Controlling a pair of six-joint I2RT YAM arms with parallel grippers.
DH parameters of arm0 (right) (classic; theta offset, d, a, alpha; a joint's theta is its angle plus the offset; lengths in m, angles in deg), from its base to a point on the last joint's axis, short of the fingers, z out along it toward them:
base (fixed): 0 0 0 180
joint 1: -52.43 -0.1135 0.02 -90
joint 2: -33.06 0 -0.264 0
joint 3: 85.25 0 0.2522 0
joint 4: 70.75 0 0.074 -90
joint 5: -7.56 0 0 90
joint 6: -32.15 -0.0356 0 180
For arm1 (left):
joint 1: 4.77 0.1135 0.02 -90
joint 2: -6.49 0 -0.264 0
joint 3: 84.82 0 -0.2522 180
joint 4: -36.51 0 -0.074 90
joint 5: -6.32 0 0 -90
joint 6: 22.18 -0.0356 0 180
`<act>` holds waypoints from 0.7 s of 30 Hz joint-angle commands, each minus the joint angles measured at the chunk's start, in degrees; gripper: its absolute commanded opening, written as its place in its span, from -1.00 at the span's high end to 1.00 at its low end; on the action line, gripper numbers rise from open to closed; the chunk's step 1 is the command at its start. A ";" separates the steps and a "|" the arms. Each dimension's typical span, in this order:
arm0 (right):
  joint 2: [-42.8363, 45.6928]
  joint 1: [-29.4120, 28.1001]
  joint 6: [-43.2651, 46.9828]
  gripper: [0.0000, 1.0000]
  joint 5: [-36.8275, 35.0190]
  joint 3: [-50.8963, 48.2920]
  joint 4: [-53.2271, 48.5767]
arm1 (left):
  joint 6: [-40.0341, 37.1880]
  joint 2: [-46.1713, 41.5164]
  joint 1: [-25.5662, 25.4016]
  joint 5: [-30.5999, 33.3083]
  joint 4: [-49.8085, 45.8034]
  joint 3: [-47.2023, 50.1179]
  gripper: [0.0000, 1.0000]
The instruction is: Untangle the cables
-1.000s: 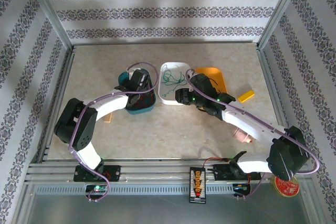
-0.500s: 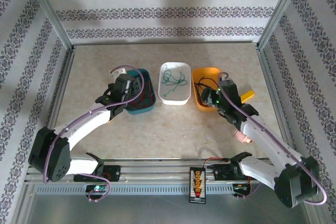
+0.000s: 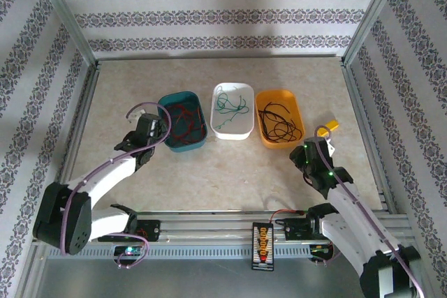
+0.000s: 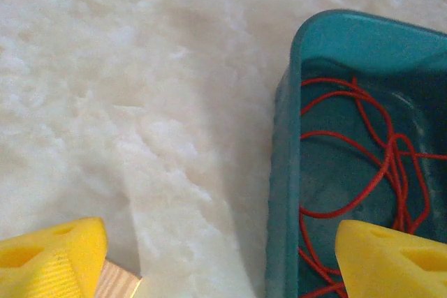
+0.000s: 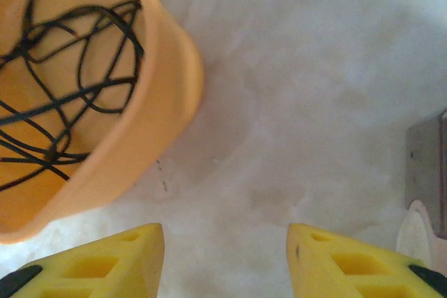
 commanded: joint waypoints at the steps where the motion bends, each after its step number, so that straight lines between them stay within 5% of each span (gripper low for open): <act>1: -3.72 0.38 -0.96 0.01 2.42 0.56 5.57 | -0.88 5.00 3.03 -6.30 8.02 -0.79 -0.70; 14: -18.56 0.51 -1.54 0.02 5.18 0.60 17.91 | -2.14 28.09 5.64 -16.40 25.35 -13.13 -0.56; 21: -28.38 1.20 4.36 0.02 8.91 7.21 19.73 | -1.95 38.94 5.67 -20.20 24.50 -28.19 -0.53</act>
